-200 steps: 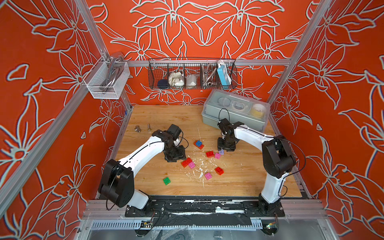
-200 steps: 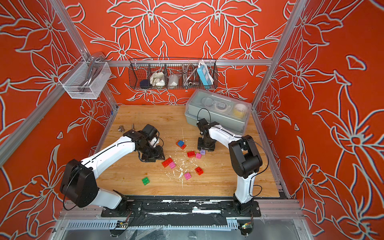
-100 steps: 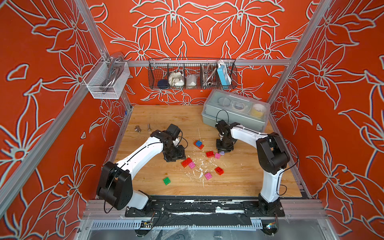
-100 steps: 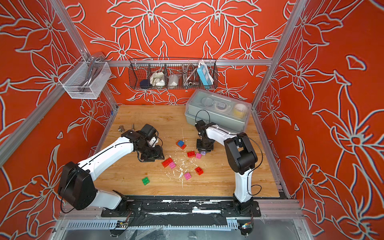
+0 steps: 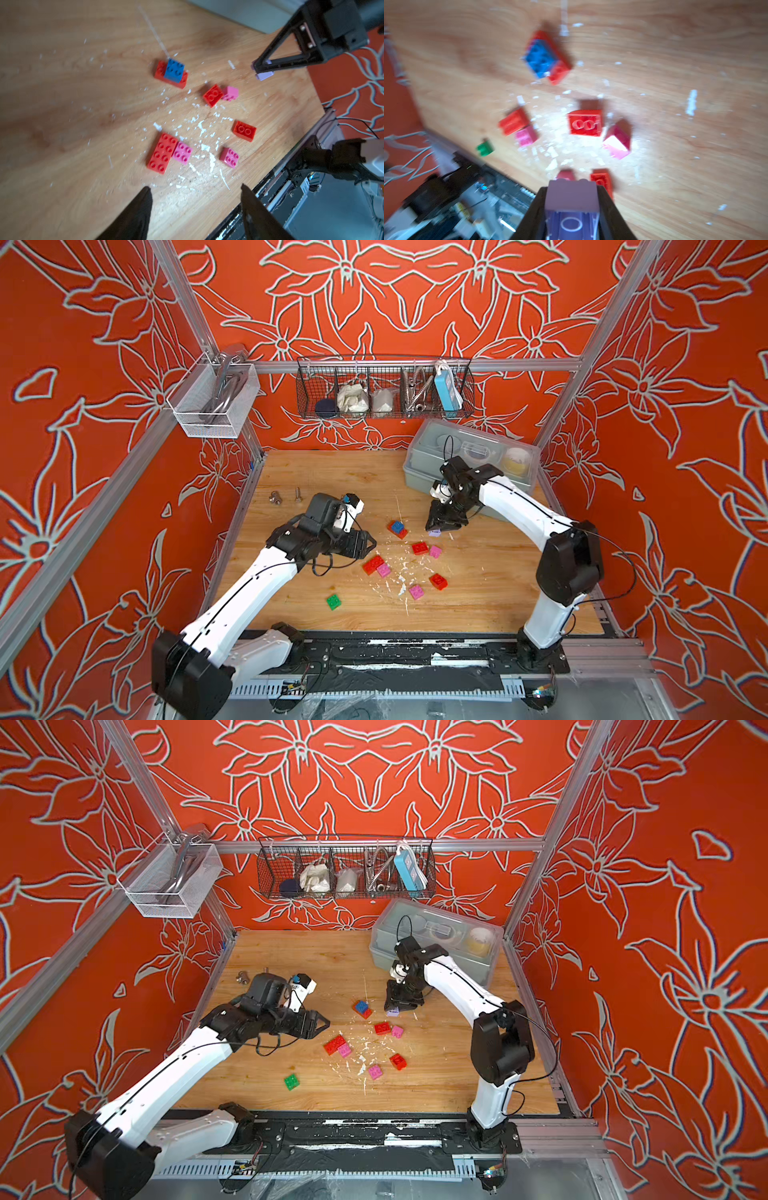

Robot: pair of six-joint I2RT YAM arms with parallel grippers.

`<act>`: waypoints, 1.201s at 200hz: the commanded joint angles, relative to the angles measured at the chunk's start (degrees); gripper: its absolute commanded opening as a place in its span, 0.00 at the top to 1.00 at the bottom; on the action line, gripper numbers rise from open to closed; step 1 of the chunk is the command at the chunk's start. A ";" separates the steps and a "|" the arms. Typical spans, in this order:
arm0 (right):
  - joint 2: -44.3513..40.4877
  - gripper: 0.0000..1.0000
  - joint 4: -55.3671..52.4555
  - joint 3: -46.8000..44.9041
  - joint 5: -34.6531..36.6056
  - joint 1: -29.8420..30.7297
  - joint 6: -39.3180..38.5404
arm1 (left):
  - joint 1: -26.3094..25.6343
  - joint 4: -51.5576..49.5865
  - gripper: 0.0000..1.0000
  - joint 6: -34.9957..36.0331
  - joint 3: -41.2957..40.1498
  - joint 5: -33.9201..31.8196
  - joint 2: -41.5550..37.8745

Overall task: Assemble the number 1 with lego
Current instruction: Pick up the lego brick from the center of the board.

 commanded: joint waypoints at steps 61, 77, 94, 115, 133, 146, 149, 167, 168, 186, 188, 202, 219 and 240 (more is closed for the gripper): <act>-5.03 0.78 6.10 0.76 -35.79 -0.57 3.32 | 0.22 25.39 0.16 16.28 -9.76 16.56 -8.29; -6.18 0.78 10.22 -1.08 -39.57 -0.59 5.31 | 0.23 28.56 0.16 14.94 -9.07 19.01 -6.09; -7.56 0.78 16.29 -3.30 -43.04 -0.57 8.62 | 0.22 32.49 0.17 13.61 -8.94 20.38 -4.02; -9.19 0.78 22.51 -5.52 -45.64 -0.55 12.40 | 0.11 36.91 0.18 12.13 -8.94 20.36 -1.55; -9.83 0.78 23.30 -6.16 -46.34 -0.55 13.03 | -0.31 39.32 0.20 11.82 -8.12 19.92 -0.69; -10.15 0.78 23.27 -6.52 -46.71 -0.39 13.01 | -0.64 40.61 0.21 11.53 -7.18 19.94 0.32; -10.28 0.77 23.28 -6.57 -46.74 -0.39 13.04 | -0.70 40.67 0.21 11.51 -6.81 19.95 0.57; -10.42 0.78 23.82 -7.07 -46.88 -0.31 13.57 | -1.40 41.05 0.25 11.46 -4.78 21.27 2.26; -10.42 0.78 23.86 -7.12 -46.89 -0.31 13.61 | -1.43 41.08 0.25 11.44 -4.69 21.31 2.34; -10.45 0.78 25.50 -7.70 -47.08 -0.30 15.04 | -2.05 42.17 0.27 10.99 -3.44 22.86 3.55; -10.47 0.77 25.75 -7.77 -47.11 -0.24 15.21 | -2.13 42.17 0.27 10.98 -3.36 22.92 3.67; -10.31 0.78 27.01 -7.98 -47.26 -0.22 16.14 | -2.67 42.18 0.28 11.27 -2.64 23.41 4.22; -10.06 0.78 27.76 -7.98 -47.60 -0.22 16.68 | -3.36 41.91 0.30 11.59 -1.92 23.73 4.52; -10.03 0.78 29.16 -8.01 -48.11 -0.22 17.56 | -3.91 40.89 0.33 12.61 -1.17 23.92 4.97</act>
